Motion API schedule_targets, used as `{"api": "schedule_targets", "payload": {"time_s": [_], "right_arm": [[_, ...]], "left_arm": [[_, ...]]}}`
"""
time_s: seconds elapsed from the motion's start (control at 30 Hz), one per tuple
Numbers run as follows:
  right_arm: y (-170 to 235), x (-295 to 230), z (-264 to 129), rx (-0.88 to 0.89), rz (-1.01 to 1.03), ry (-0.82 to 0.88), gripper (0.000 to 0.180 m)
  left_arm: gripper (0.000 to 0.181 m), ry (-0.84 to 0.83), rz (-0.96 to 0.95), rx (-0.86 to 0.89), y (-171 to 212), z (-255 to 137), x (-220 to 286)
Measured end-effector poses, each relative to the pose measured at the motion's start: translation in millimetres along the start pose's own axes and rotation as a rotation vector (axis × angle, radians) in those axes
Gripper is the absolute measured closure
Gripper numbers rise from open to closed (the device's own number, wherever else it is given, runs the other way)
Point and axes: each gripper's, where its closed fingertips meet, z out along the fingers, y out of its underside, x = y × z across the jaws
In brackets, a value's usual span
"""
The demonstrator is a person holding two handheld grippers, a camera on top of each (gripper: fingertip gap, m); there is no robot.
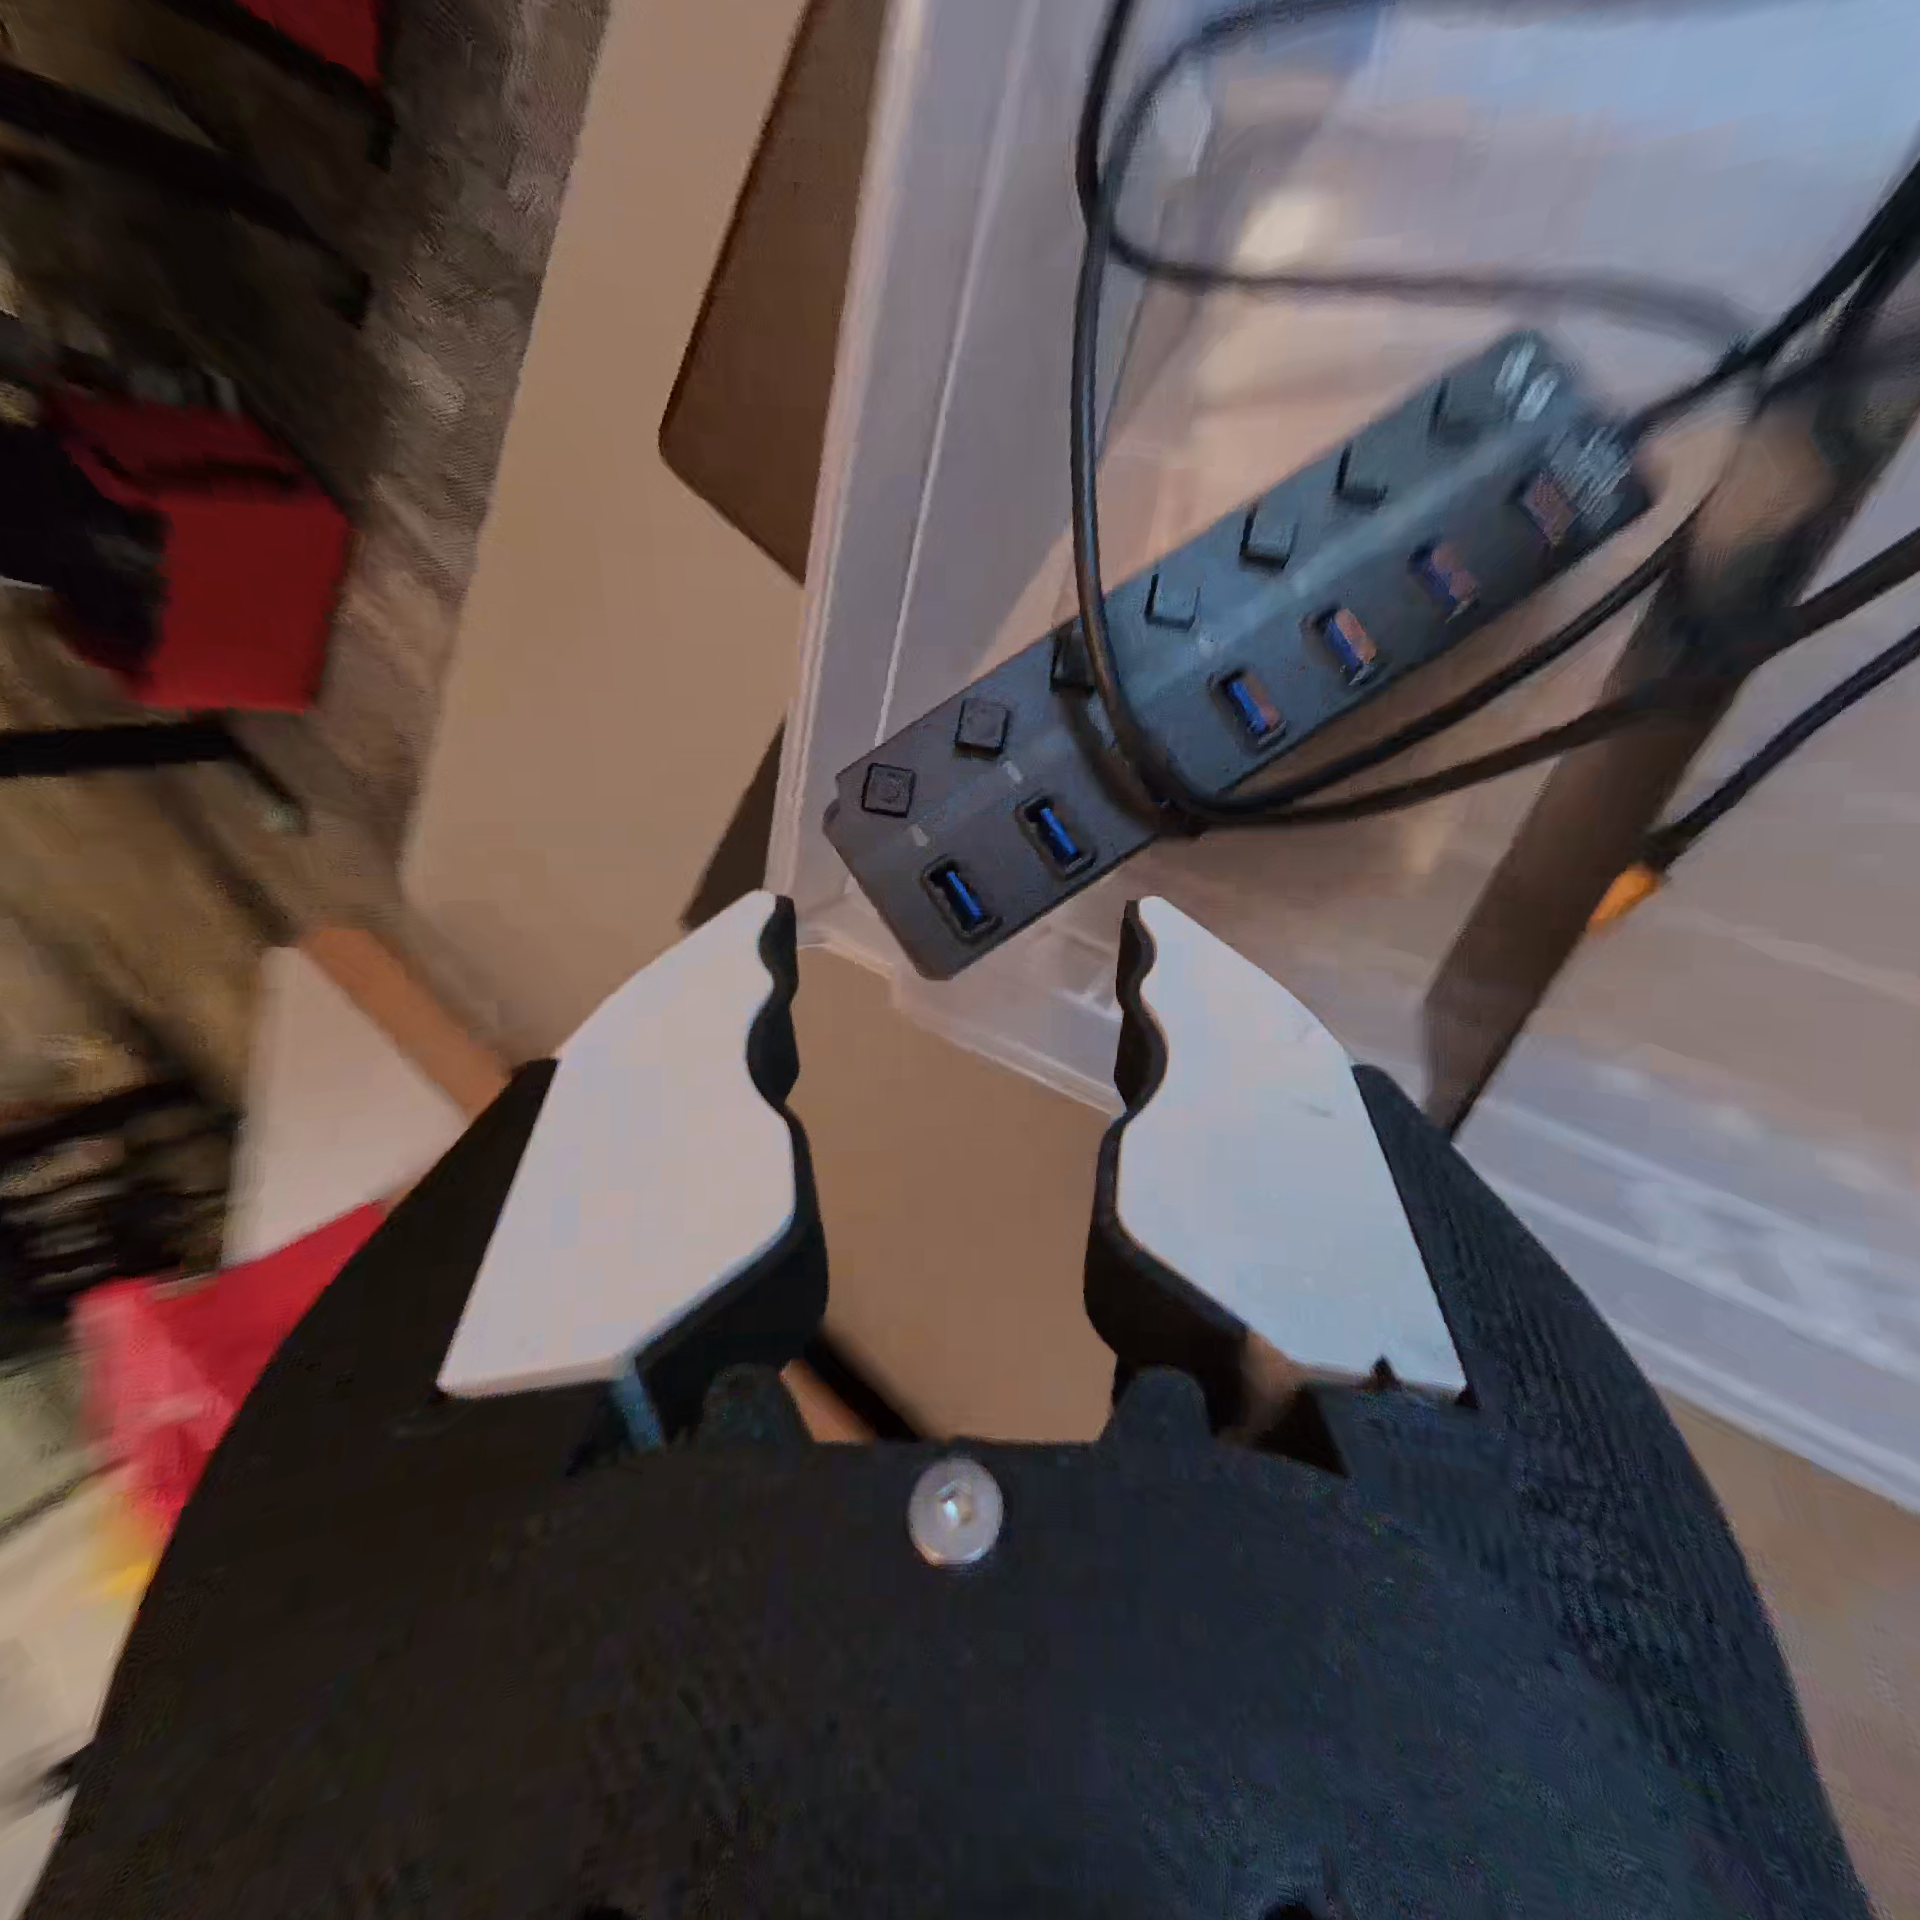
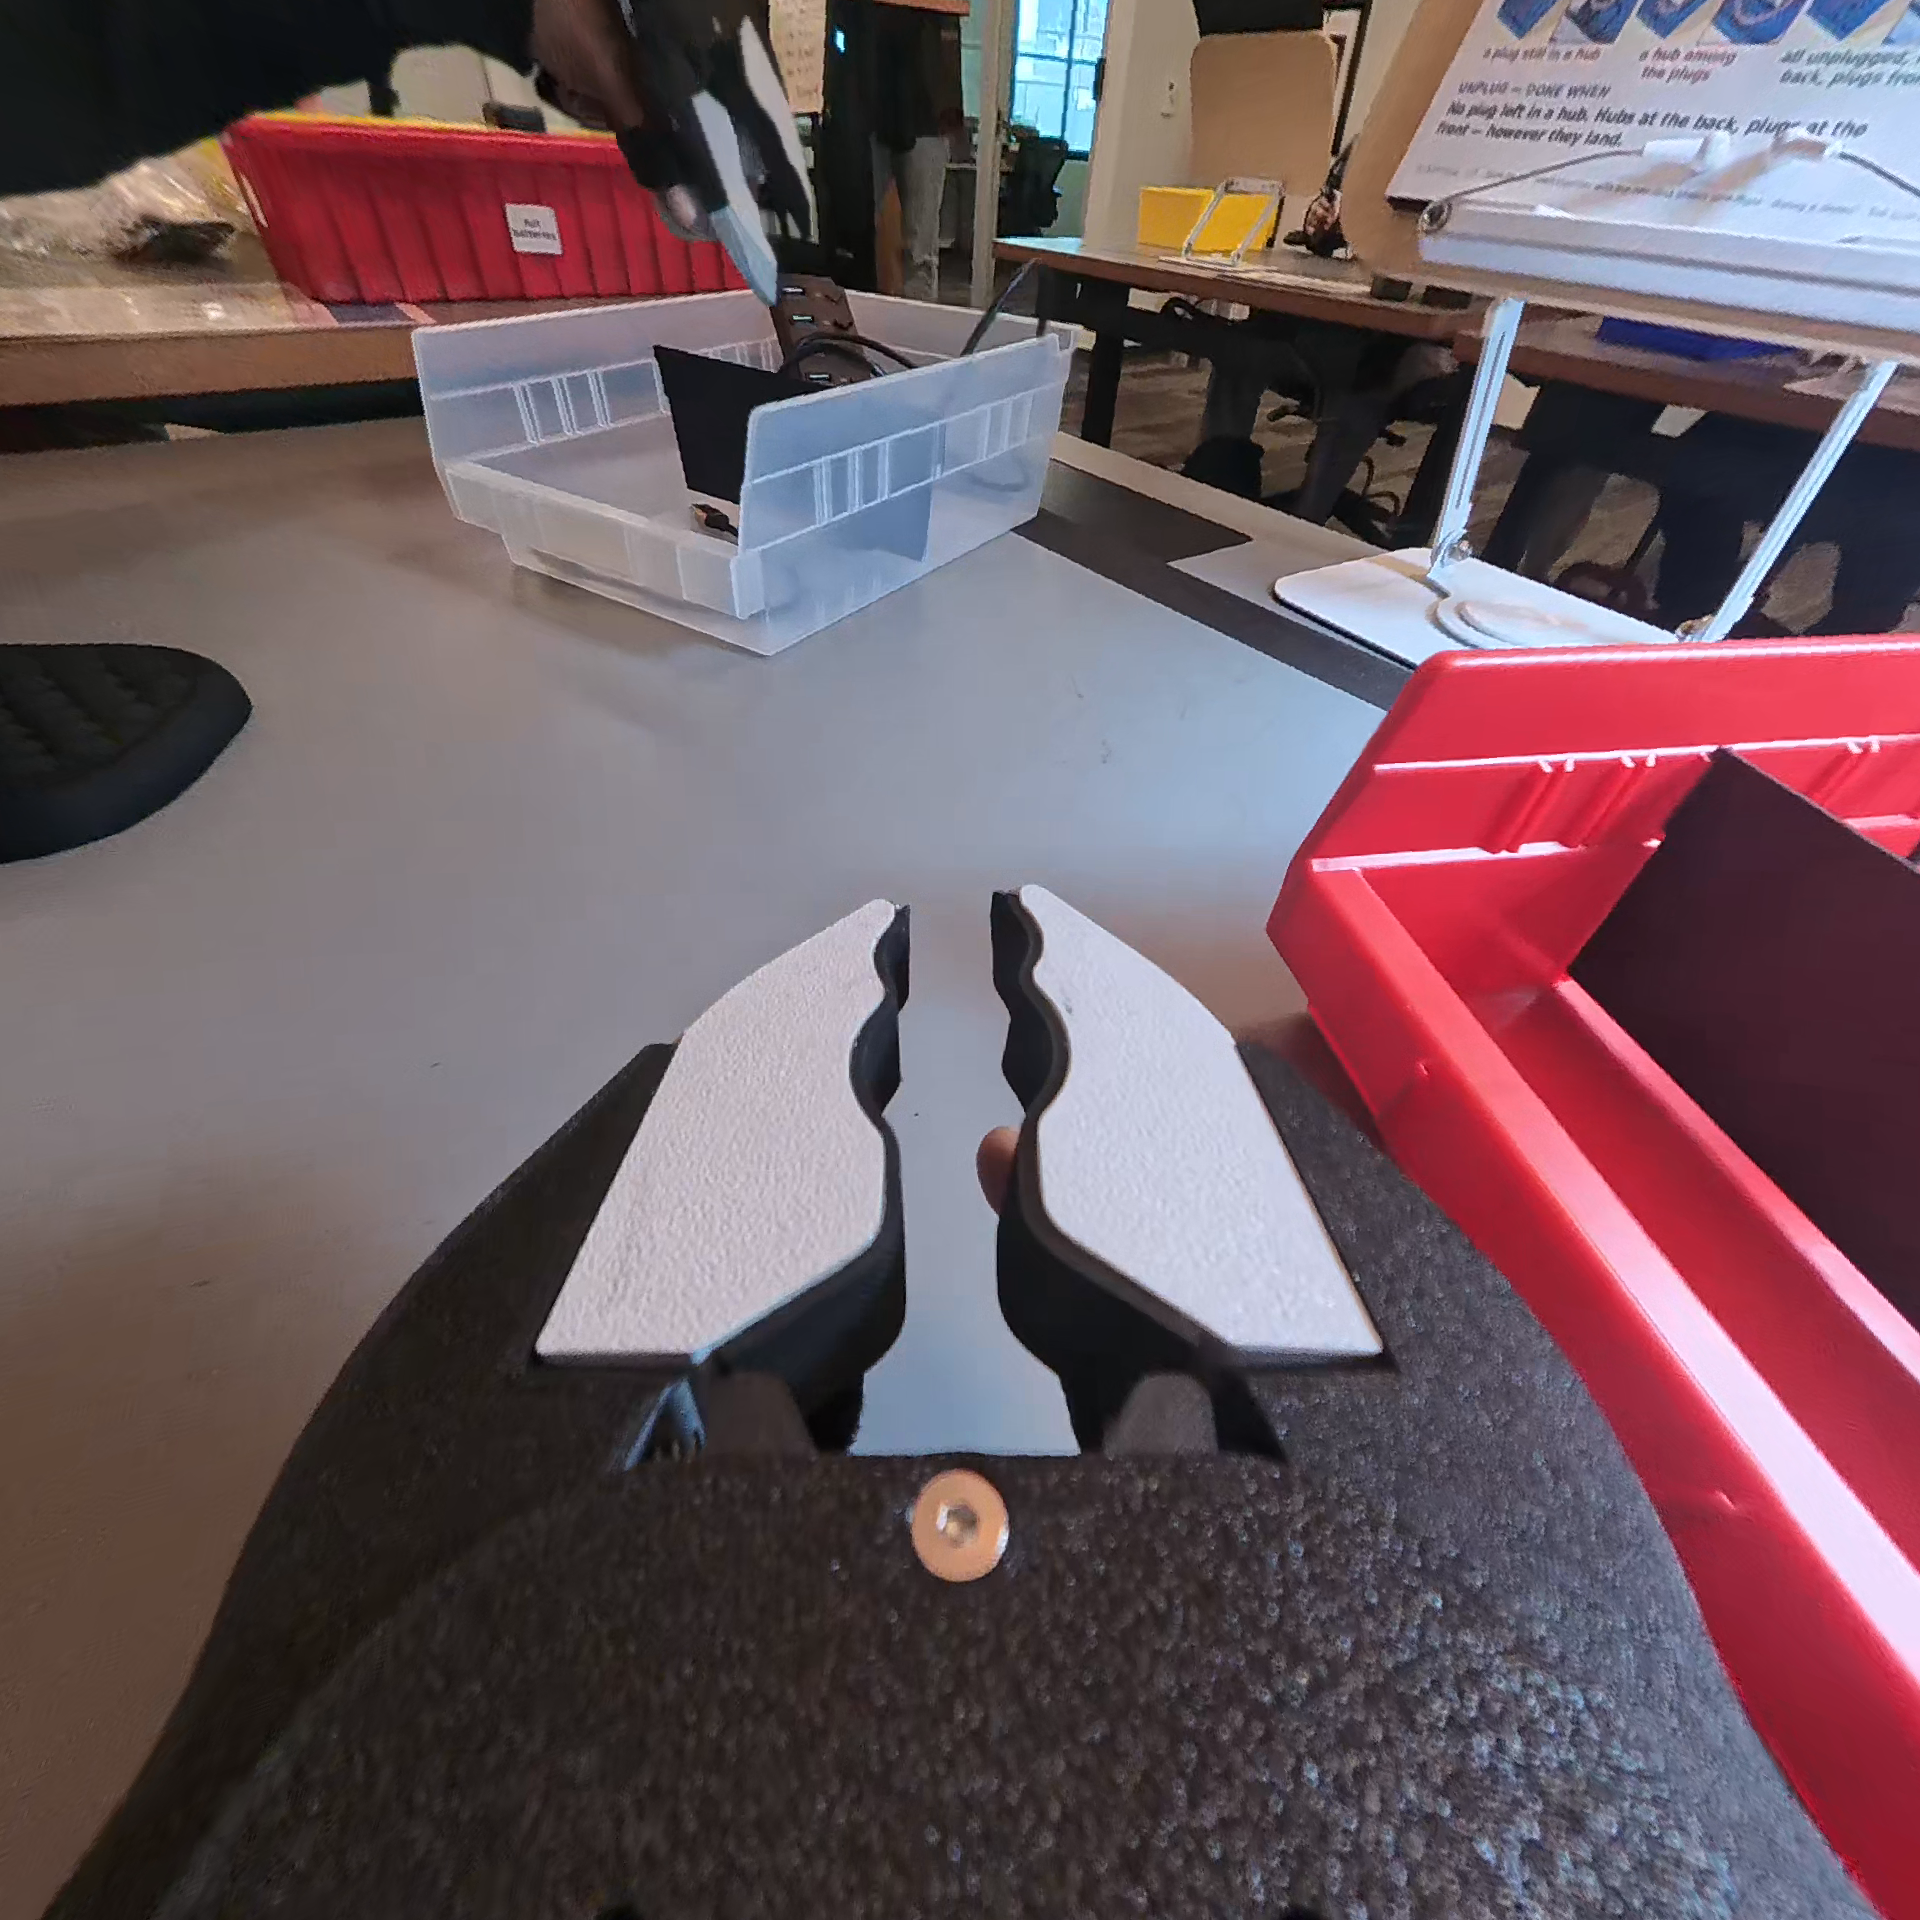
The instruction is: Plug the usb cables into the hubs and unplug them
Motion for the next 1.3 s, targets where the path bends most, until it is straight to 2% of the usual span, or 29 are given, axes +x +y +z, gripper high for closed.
{"api": "schedule_targets", "payload": {"time_s": [0.03,0.17,0.3,0.4,0.47,0.57,0.67,0.77,0.9,1.07,1.3], "right_arm": [[0,1,1,0.000,0.010,-0.003,0.164],[1,4,3,-0.003,0.034,-0.004,0.164],[-1,6,0,0.023,0.042,0.004,0.164],[-1,7,0,0.024,0.050,0.011,0.164],[-2,8,0,0.026,0.053,0.011,0.165],[-1,8,0,0.024,0.069,0.003,0.165],[-2,8,0,0.028,0.070,-0.006,0.166],[-2,3,0,0.025,0.048,-0.017,0.166],[-4,-7,0,0.024,0.010,-0.040,0.166],[-14,-16,-3,0.045,-0.043,-0.047,0.167],[-48,-12,-5,0.096,-0.089,0.011,0.166]], "left_arm": [[0.120,-0.042,0.103,-0.072,2,3,-2],[0.117,-0.035,0.402,-0.242,2,16,6],[0.108,-0.021,0.623,-0.358,2,33,12],[0.114,-0.077,0.780,-0.425,5,49,10],[0.120,-0.137,0.861,-0.432,3,55,6],[0.121,-0.172,0.864,-0.437,1,44,0],[0.121,-0.252,0.871,-0.413,-6,8,-11],[0.121,-0.379,0.873,-0.392,-15,-41,-28],[0.121,-0.458,0.820,-0.382,-15,-106,-35],[0.122,-0.506,0.711,-0.297,-17,-180,-22],[0.121,-0.602,0.599,-0.070,-43,-269,5]]}}
